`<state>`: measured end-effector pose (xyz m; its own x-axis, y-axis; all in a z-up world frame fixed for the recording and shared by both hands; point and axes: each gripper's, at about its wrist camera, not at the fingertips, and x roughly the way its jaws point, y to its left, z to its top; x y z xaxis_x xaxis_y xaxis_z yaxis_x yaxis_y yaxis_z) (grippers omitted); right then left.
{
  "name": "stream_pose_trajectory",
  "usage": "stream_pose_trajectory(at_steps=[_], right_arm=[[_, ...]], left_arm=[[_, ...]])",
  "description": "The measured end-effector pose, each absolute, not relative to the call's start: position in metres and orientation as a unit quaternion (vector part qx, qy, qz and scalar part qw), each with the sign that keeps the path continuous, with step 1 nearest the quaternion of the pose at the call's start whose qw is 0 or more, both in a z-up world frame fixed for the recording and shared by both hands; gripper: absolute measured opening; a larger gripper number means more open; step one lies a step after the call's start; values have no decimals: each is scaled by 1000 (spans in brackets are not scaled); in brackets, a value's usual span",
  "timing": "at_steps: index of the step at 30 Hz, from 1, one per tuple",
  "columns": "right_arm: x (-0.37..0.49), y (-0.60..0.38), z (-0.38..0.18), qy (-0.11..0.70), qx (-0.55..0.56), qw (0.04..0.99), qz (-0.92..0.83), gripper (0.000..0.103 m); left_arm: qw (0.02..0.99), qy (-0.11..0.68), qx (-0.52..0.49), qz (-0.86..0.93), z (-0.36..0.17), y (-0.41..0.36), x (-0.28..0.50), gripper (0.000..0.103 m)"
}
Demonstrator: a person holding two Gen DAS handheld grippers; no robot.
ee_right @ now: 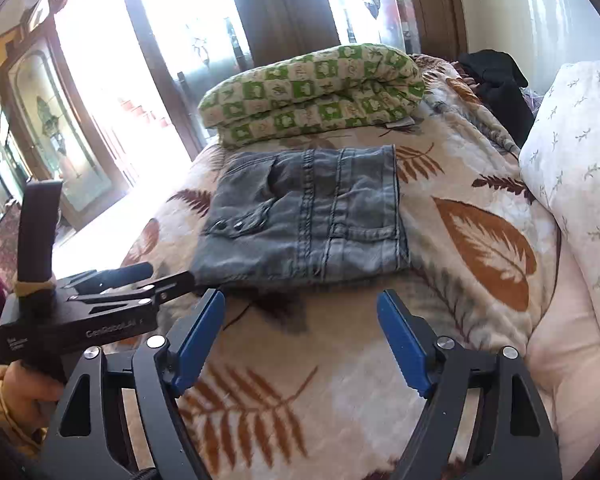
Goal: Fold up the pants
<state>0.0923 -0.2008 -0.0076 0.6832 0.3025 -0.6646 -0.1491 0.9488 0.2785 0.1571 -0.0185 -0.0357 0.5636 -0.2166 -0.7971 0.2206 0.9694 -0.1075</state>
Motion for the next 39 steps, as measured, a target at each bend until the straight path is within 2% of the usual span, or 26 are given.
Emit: stream_pose_trajectory(at_steps=[4, 7, 17, 25, 39], right_arm=[[68, -201, -2, 362, 98, 919, 120, 84], [49, -204, -2, 347, 90, 927, 110, 94], [27, -208, -3, 343, 91, 931, 85, 97], [10, -198, 7, 316, 63, 944, 68, 103], [-4, -201, 15, 314, 69, 945, 61, 103]], left_arm=[[886, 443, -9, -135, -31, -14, 143, 84], [893, 431, 7, -131, -28, -15, 129, 92], [902, 414, 14, -121, -16, -18, 98, 102], [904, 413, 6, -106, -14, -8, 88, 103], [919, 383, 28, -88, 9, -9, 74, 103]])
